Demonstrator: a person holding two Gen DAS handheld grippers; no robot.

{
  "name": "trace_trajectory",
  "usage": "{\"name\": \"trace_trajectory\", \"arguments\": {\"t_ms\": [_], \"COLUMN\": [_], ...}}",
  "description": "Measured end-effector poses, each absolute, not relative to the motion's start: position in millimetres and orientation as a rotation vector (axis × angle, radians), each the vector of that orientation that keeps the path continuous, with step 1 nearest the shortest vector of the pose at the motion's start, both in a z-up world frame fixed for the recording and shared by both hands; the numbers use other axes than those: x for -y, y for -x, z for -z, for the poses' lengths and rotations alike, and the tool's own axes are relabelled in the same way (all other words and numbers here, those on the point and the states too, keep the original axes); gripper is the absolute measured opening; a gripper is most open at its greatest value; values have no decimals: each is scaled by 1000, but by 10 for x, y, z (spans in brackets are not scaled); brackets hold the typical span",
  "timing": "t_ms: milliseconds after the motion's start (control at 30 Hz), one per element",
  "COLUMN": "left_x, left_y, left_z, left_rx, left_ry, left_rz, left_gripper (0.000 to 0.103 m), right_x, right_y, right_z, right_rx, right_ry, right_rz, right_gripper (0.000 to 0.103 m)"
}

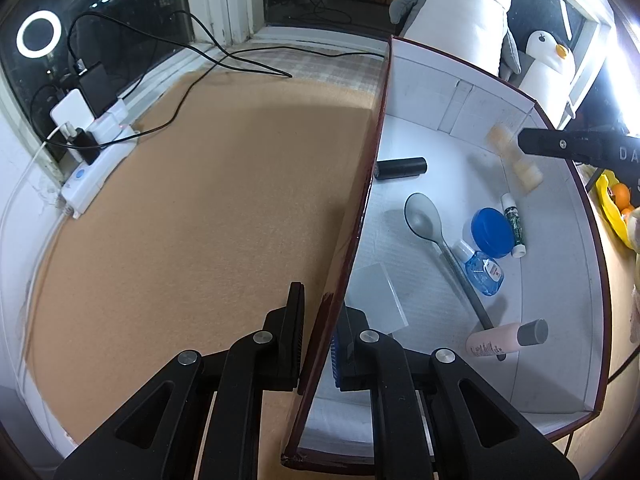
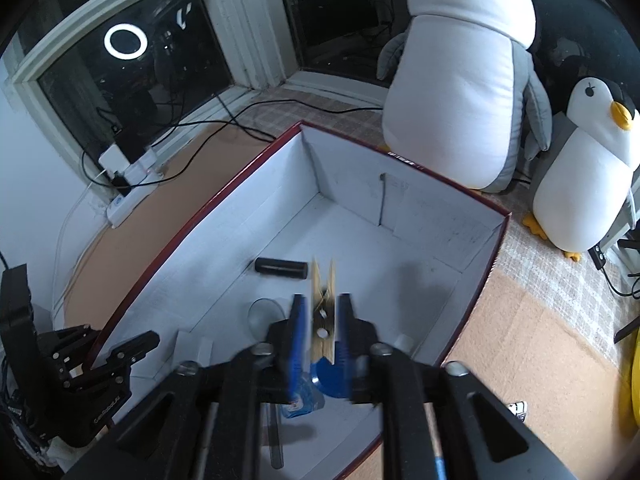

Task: Organize rigid objects
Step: 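Return the right gripper to the mat over the blue phone stand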

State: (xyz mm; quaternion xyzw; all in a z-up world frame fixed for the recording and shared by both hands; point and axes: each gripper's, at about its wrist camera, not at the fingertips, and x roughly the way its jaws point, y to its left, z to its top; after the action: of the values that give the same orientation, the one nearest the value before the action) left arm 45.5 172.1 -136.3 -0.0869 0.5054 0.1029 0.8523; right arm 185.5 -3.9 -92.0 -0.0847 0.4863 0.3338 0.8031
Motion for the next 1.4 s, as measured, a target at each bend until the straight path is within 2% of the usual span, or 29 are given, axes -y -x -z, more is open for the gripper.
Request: {"name": "trace_trajectory", "arguments": {"t_ms": [33,67,333,800,1100,1400], "left_x": [-1721,-1722,-1724,-1725,-1726,-1720], "left_y": [-457,-460,-457,-371,-315,-277], "left_z": [1364,1368,1403,1328,1263,1225], "left_rx": [-1065,-1067,-1071,-1049,-1033,-1021], "left_ry": [183,183,190,196,198,194], "left_rz": [-216,-216,-218,-210,-201,-196], "left_gripper": [10,10,10,10,10,11], "right_x": [60,80,223,970,1652,1738], "right_y": [-1868,-1877,-1873,-1729,-1564,-1296], "right_z": [908,892,795,783,1109,1437], "right_rx": [-1038,-1033,-1024,-1049,-1132,-1207], "right_ry": [168,153,117,31,-11,66], "right_rz": [-712,-712,-703,-608,-465,-441], "right_gripper": [50,53,57,58,58,58]}}
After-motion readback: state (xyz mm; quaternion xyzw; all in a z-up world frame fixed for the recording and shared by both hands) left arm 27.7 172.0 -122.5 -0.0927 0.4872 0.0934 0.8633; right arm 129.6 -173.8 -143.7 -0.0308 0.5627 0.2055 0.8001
